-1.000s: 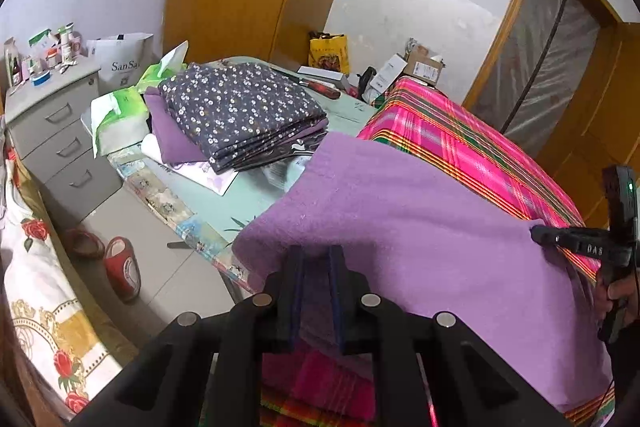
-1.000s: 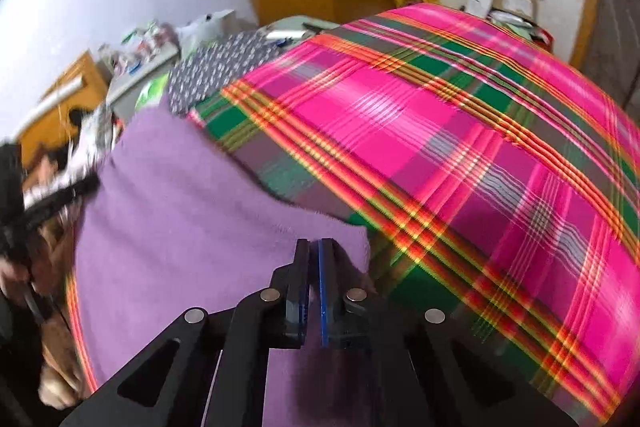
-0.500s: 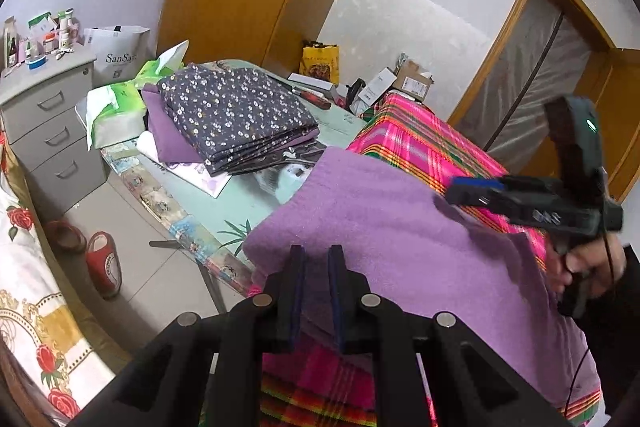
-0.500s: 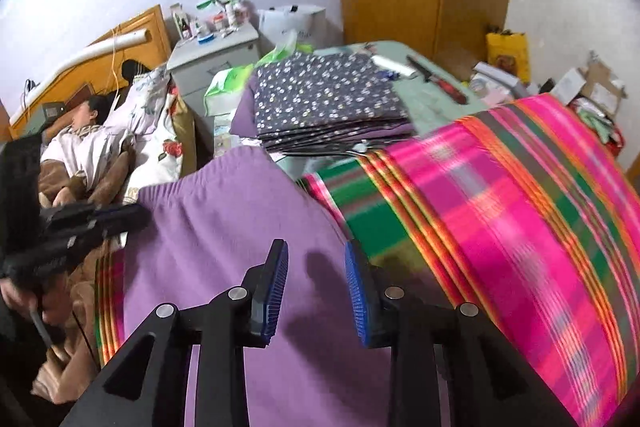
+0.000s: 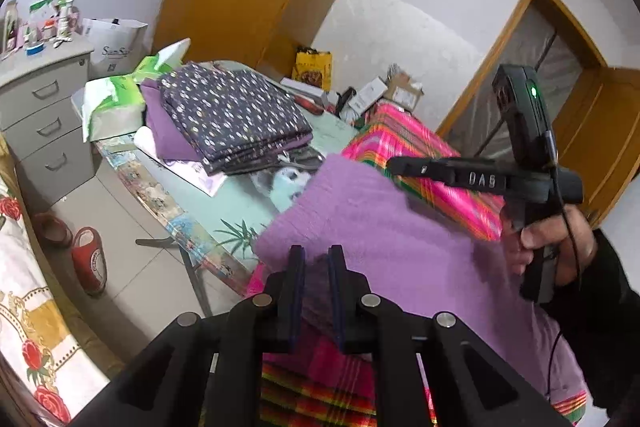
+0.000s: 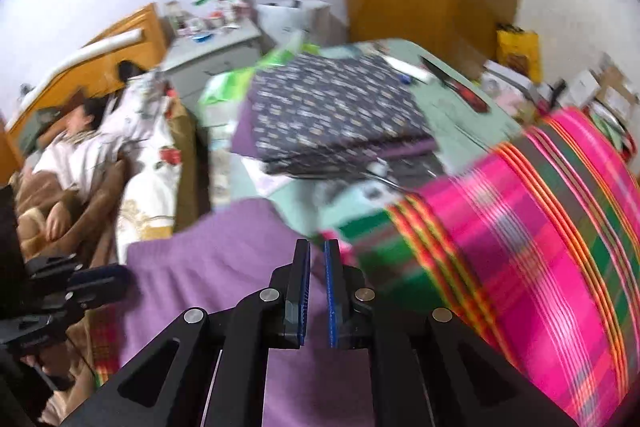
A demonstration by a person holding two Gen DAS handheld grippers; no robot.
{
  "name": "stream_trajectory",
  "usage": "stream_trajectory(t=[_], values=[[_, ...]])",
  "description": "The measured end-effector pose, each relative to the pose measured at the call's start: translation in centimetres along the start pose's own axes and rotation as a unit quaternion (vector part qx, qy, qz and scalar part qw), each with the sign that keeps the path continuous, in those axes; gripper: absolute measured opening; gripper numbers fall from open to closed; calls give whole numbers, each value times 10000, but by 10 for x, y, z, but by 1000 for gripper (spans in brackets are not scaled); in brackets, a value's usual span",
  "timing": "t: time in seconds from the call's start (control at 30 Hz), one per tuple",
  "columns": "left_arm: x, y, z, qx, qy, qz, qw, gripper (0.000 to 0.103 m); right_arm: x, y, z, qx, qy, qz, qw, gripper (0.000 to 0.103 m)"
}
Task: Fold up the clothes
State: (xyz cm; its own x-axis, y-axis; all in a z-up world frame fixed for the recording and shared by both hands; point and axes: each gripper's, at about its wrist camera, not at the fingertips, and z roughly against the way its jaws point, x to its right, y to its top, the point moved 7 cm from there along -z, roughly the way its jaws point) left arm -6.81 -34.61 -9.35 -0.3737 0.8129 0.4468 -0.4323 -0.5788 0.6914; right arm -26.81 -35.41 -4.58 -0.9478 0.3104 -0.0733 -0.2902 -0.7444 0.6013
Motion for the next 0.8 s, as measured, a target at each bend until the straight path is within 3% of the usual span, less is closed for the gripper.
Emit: stream_trajectory(t=[0.13, 0.27, 0.4, 0.6, 0.7, 0.8], values=[[-16, 0, -5, -82, 162, 160, 9997, 12, -15, 1, -25, -254, 14, 239, 9994, 8], [-28, -2, -8, -150, 145, 382, 9991, 13, -6, 8, -31, -310, -94, -41, 9995, 7], [-43, -2, -1, -107, 59, 812, 9966, 17, 1, 7, -5, -70, -174, -231, 9996, 8], [-54, -10, 2, -157, -543, 1616, 9852, 37, 6, -28, 46, 202, -62, -509, 9985, 11], [-53, -16, -2, -260, -867, 1990, 9758, 38, 17, -50, 46, 69, -155, -678, 9976, 11], [-47, -22, -7, -385, -960, 2137, 9714, 40, 35, -67, 36, -200, -443, -919, 9946, 11]])
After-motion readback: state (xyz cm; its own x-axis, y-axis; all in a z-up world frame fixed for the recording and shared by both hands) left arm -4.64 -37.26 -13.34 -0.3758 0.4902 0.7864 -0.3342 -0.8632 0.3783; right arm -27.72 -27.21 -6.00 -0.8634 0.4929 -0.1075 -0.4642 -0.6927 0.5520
